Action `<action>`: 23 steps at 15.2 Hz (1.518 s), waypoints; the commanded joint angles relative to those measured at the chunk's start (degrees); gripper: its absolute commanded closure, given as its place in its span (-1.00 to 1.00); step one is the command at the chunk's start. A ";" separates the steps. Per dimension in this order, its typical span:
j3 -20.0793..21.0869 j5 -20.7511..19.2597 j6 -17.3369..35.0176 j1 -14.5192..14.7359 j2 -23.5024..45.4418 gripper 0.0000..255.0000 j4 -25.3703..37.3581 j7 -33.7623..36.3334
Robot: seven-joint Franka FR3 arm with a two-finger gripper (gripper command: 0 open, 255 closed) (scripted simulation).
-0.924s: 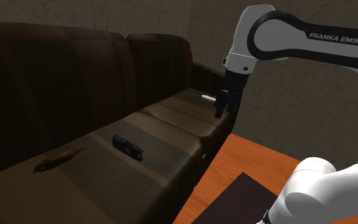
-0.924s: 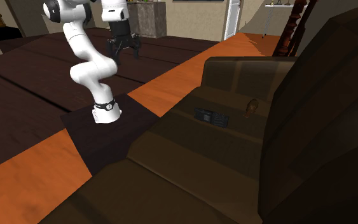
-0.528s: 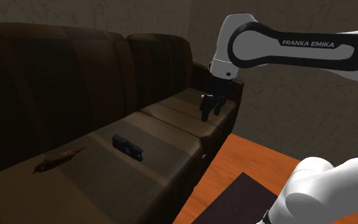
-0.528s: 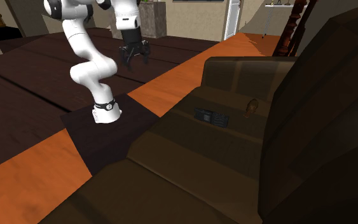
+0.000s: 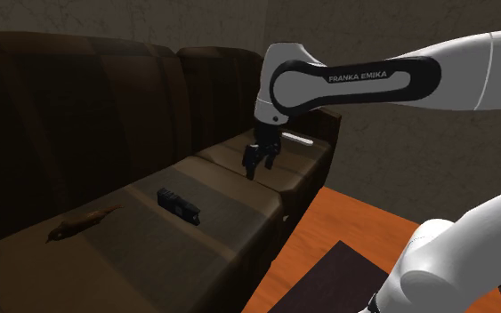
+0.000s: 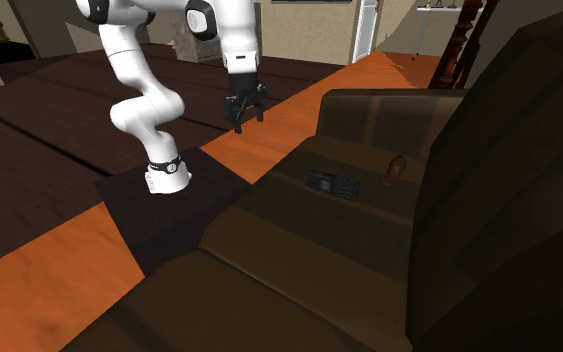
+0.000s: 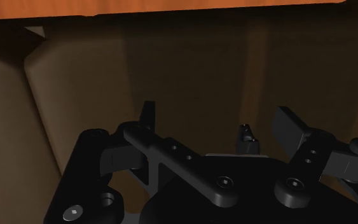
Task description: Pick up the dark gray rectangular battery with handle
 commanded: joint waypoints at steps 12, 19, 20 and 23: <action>5.71 -7.20 10.44 2.73 27.78 -1.00 17.18 6.28; 6.14 -13.05 10.82 6.58 43.82 -1.00 32.10 9.42; 6.05 -13.81 10.55 7.29 46.19 -1.00 34.65 9.72; 5.78 -14.61 11.53 8.04 48.82 -1.00 36.21 10.03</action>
